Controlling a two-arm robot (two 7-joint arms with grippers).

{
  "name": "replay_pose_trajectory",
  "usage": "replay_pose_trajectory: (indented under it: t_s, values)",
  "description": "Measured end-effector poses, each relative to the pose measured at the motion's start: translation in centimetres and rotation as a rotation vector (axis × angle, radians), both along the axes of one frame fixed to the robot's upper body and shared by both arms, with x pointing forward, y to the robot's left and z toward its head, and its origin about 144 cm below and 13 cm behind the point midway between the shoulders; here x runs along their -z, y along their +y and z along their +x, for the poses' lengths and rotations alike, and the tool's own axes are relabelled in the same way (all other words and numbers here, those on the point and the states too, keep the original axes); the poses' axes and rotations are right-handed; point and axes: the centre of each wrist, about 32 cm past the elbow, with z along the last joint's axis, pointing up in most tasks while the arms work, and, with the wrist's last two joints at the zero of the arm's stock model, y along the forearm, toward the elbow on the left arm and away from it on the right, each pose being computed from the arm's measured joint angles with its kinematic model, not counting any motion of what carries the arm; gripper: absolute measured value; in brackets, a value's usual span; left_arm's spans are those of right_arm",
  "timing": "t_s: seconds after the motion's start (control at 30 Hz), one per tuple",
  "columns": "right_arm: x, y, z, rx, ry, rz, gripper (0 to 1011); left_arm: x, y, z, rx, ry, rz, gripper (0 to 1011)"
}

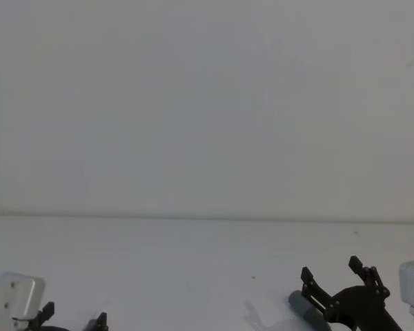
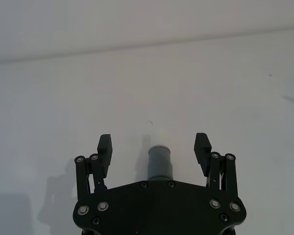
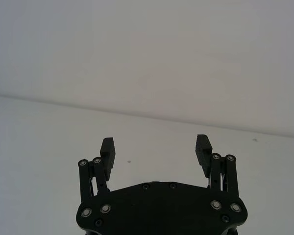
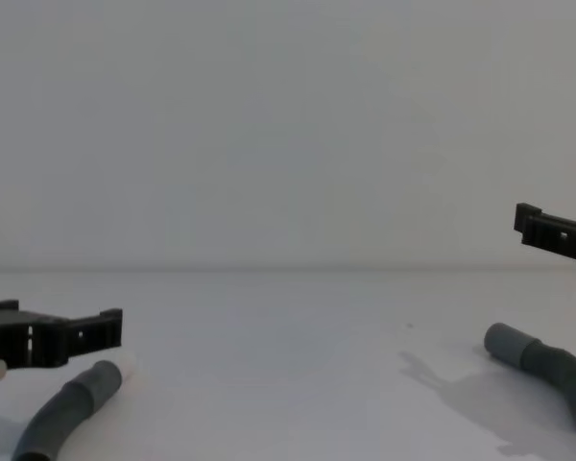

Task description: Use both hands to pick up one end of the pipe from the table, align the ends, and insert them.

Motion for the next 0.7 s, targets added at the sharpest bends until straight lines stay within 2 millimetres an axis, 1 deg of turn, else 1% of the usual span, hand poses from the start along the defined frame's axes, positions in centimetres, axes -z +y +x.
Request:
replay_pose_trajectory:
  t_s: [0.37, 0.7]
  values:
    - [0.0, 0.0, 0.0, 0.0, 0.0, 0.0, 1001, -0.3, -0.5, -0.3, 0.011, 0.067, -0.01, 1001]
    - [0.0, 0.0, 0.0, 0.0, 0.0, 0.0, 1001, -1.0, -1.2, -0.6, -0.009, 0.117, 0.023, 1001]
